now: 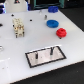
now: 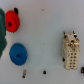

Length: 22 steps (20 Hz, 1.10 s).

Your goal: Insert the blue gear onto the right peg, followed by the red gear

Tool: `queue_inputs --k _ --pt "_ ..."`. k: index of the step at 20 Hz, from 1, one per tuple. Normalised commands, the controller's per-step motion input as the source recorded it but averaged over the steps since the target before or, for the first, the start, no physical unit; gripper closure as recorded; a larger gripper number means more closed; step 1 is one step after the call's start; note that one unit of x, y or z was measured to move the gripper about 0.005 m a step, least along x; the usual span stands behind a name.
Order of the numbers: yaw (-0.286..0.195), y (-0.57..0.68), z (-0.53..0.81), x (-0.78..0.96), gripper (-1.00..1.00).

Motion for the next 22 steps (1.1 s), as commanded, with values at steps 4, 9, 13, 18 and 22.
queue_inputs --k 4,9,13,18,22 --pt "0.000 0.33 -0.20 -0.80 -1.00" --pt "0.000 0.38 -0.18 -0.79 -1.00" --pt "0.000 0.47 -0.25 -0.68 -1.00" --pt "0.000 0.42 -0.36 -0.61 -1.00" --pt "0.000 0.50 -0.38 -0.50 -1.00"
